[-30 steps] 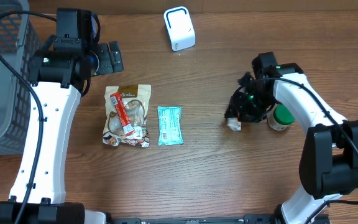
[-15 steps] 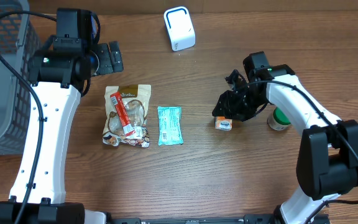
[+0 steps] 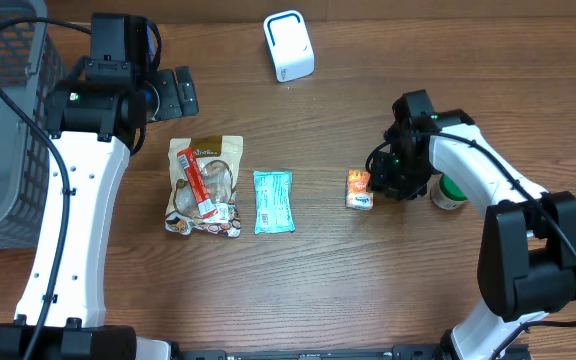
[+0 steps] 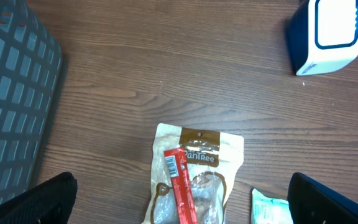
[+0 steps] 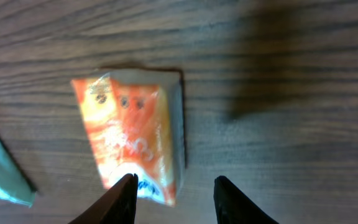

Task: Scan the item barcode
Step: 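Move the right gripper to the orange pack and grasp it, then lift the orange pack and carry it toward the scanner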

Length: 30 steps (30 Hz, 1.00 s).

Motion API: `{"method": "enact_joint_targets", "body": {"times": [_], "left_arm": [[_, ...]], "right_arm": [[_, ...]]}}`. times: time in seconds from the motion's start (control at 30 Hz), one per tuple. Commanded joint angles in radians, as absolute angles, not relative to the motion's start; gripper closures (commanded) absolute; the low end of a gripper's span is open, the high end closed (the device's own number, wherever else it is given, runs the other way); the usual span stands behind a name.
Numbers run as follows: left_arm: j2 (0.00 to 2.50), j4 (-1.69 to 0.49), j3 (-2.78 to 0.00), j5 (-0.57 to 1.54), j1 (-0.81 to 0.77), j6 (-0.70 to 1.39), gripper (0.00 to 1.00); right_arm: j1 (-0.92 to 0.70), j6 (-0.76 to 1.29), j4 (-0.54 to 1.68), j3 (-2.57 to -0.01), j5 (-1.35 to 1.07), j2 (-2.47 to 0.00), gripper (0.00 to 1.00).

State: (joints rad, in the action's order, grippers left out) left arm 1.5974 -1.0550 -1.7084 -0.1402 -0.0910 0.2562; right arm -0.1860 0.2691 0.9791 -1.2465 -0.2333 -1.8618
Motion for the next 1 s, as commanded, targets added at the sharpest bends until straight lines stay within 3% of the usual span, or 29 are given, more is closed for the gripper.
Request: {"method": "enact_joint_targets", "body": {"times": [0.0,0.53,0.63,0.8,0.97], "left_arm": [[1.599,-1.055,-1.721,-0.149,-0.090,0.270,0.00],[1.599,-1.055,-1.721,-0.149,-0.090,0.270,0.00],[1.599,-1.055,-1.721,-0.149,-0.090,0.270,0.00],[1.599,-1.055,-1.721,-0.149,-0.090,0.270,0.00],[1.599,-1.055,-1.721,-0.149,-0.090,0.270,0.00]], "right_arm": [[-0.190,0.287,0.933,-1.214,-0.242,-1.853,0.59],[-0.190,0.289,0.846,-1.169,-0.252,-1.855,0.66],[-0.190,0.289,0.803,-1.139,-0.255,-1.855,0.69],[-0.190,0.289,0.753,-1.097,-0.255,-1.855,0.88],[-0.189,0.288,0.770,-1.097,-0.269,-1.855,0.91]]}}
